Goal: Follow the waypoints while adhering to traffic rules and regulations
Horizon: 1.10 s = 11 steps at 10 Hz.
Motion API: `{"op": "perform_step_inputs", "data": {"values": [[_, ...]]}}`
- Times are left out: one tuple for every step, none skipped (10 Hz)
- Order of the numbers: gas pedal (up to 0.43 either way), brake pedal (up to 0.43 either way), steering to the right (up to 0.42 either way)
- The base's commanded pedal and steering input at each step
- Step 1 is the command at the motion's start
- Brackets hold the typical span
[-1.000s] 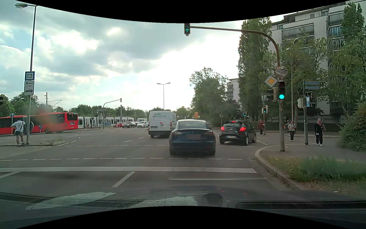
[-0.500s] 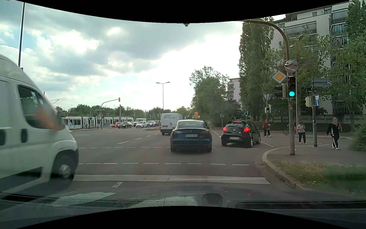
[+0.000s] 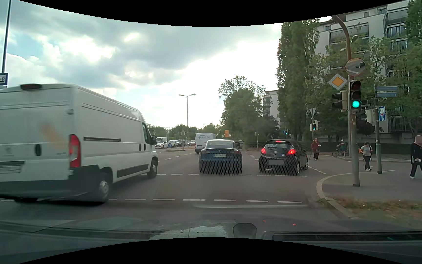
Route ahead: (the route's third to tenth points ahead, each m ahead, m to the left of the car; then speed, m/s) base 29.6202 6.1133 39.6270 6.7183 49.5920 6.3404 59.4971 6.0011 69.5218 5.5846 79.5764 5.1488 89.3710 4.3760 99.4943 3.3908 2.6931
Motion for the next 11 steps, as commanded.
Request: {"op": "perform_step_inputs", "data": {"values": [[0.248,0.000,-0.041],[0.248,0.000,-0.051],[0.260,0.000,-0.053],[0.268,0.000,-0.053],[0.268,0.000,-0.052],[0.280,0.000,-0.050],[0.280,0.000,-0.049],[0.280,0.000,-0.048],[0.287,0.000,-0.044],[0.287,0.000,-0.041],[0.287,0.000,-0.037]]}}
